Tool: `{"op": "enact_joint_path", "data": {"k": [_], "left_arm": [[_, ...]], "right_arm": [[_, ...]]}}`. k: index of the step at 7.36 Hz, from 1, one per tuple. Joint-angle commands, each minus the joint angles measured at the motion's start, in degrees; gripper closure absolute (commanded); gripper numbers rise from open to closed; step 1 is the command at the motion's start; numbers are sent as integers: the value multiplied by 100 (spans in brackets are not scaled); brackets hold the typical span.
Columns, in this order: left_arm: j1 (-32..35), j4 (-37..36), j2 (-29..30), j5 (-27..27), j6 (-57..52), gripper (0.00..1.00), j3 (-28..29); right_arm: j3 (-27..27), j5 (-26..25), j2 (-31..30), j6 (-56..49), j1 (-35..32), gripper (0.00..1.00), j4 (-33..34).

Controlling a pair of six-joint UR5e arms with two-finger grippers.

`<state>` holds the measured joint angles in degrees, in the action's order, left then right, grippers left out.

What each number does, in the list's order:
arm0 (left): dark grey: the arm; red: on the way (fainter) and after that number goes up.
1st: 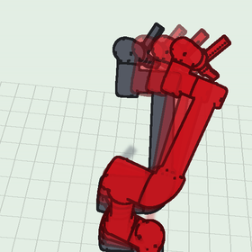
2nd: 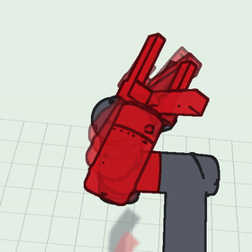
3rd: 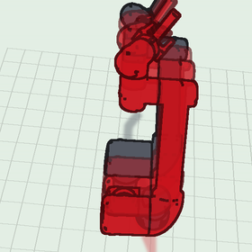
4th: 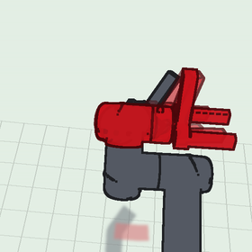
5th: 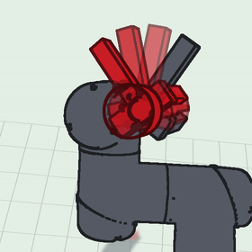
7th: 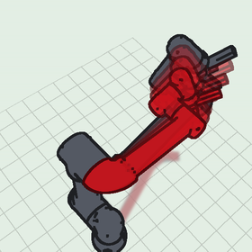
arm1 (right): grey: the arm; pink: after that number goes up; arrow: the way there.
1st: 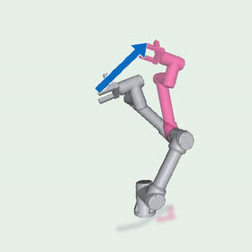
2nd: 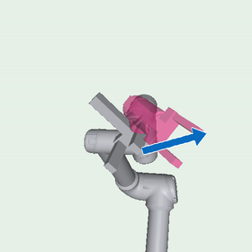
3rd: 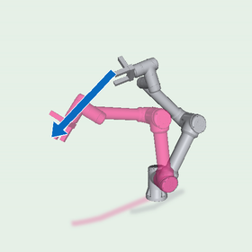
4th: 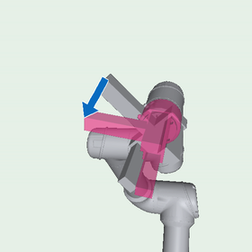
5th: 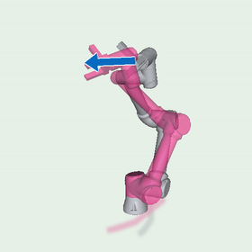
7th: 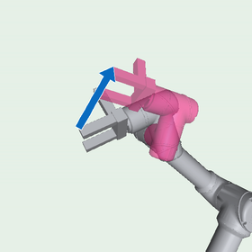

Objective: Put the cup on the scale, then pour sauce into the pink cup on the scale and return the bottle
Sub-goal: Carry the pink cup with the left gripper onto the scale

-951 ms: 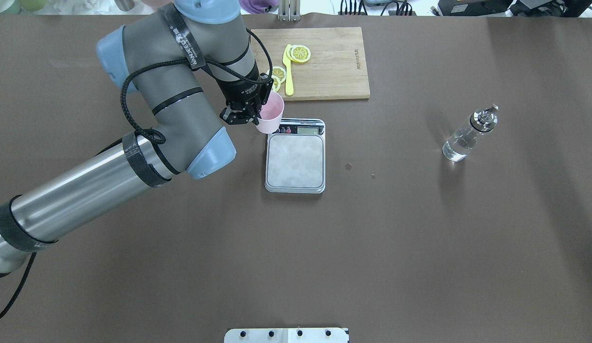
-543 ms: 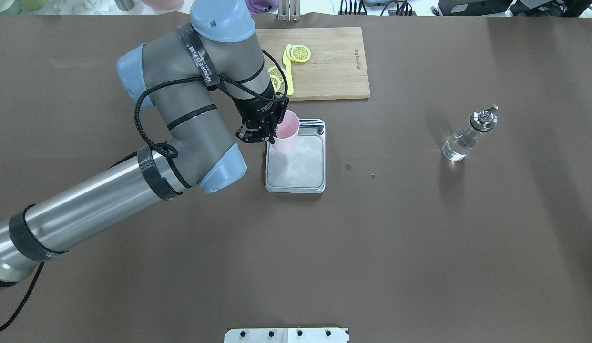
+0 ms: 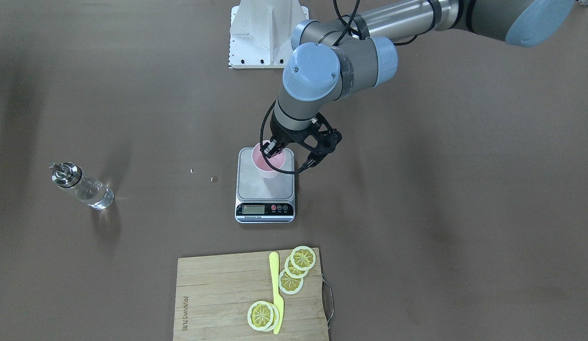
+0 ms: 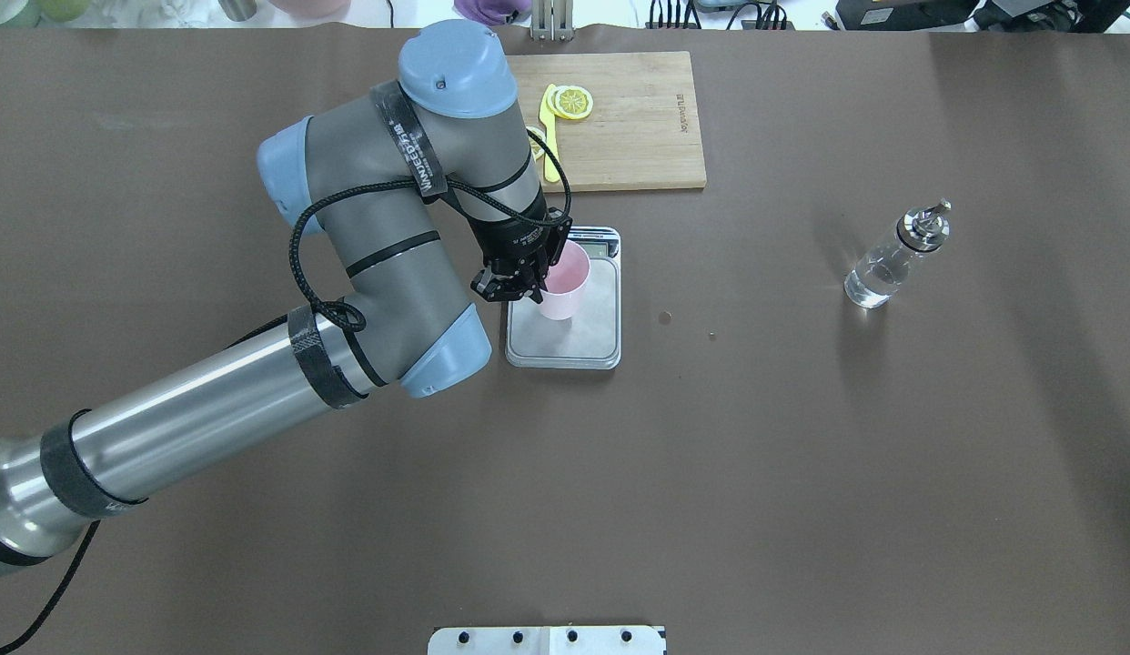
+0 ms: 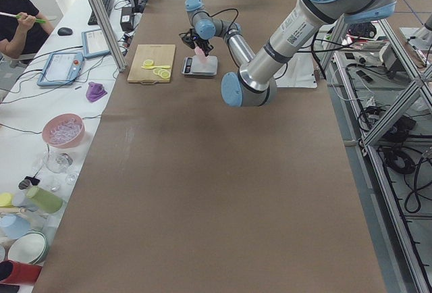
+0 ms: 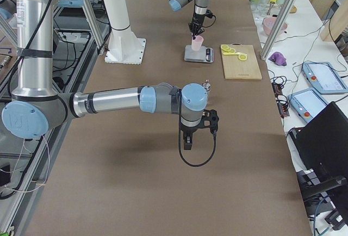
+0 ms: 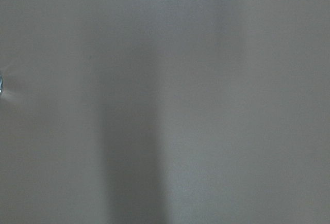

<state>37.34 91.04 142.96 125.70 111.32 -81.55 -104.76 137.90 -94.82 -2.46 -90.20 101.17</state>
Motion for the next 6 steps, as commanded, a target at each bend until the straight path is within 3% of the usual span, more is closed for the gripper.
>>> {"op": "enact_joint_path", "data": {"k": [1, 3, 4, 5, 6], "left_arm": [[-60, 2, -14, -19, -14, 100, 7], [-69, 2, -23, -37, -5, 96, 7], [-69, 219, -66, -54, 4, 70, 33], [-69, 595, -110, -54, 56, 59, 173], [-69, 608, -102, -54, 118, 56, 183]], "right_arm": [[0, 0, 7, 0, 2, 0, 0], [0, 0, 7, 0, 2, 0, 0], [0, 0, 7, 0, -7, 0, 0], [0, 0, 7, 0, 2, 0, 0], [0, 0, 16, 0, -7, 0, 0]]}}
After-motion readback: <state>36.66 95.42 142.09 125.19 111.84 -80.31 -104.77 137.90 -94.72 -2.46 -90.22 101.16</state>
